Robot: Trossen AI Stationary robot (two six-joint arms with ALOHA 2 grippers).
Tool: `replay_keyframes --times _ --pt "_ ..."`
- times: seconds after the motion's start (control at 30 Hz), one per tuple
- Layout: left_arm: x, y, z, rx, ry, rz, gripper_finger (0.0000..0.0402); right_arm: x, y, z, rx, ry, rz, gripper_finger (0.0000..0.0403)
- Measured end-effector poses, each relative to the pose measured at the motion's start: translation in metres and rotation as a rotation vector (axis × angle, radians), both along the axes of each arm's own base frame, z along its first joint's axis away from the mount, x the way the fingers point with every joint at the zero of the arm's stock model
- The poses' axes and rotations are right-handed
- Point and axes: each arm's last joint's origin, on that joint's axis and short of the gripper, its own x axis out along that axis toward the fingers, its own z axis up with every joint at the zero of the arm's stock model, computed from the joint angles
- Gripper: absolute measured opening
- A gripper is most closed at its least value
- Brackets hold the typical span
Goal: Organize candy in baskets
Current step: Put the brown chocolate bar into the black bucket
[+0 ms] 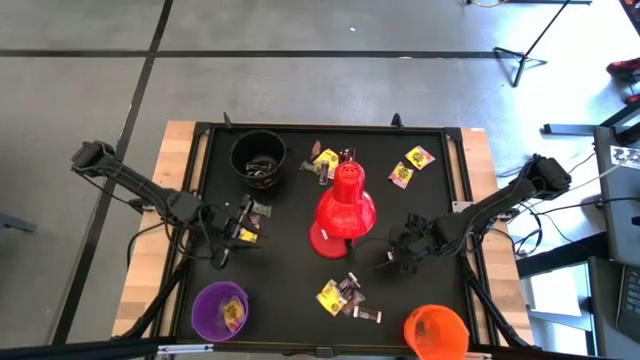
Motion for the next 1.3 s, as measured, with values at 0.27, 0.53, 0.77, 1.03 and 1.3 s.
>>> replay_keyframes --times 0.27,0.53,0.77,1.03,1.3 --pt "0.0 0.001 0.0 -0.003 0.001 0.034 0.0101 -0.002 0.0 0.001 0.017 0.022 0.03 0.0249" --pt "0.0 0.001 0.0 -0.02 0.006 0.036 0.0101 -0.002 0.003 -0.003 0.068 0.071 0.079 0.0248" --pt "0.0 0.001 0.0 -0.022 0.008 0.036 0.0101 0.002 0.005 -0.021 0.017 0.156 0.117 0.0248" --pt "0.0 0.001 0.0 -0.021 0.008 0.036 0.0101 0.004 0.005 -0.028 -0.028 0.183 0.123 0.0244" --pt "0.0 0.001 0.0 -0.021 0.008 0.036 0.0101 0.004 0.005 -0.028 -0.042 0.174 0.135 0.013"
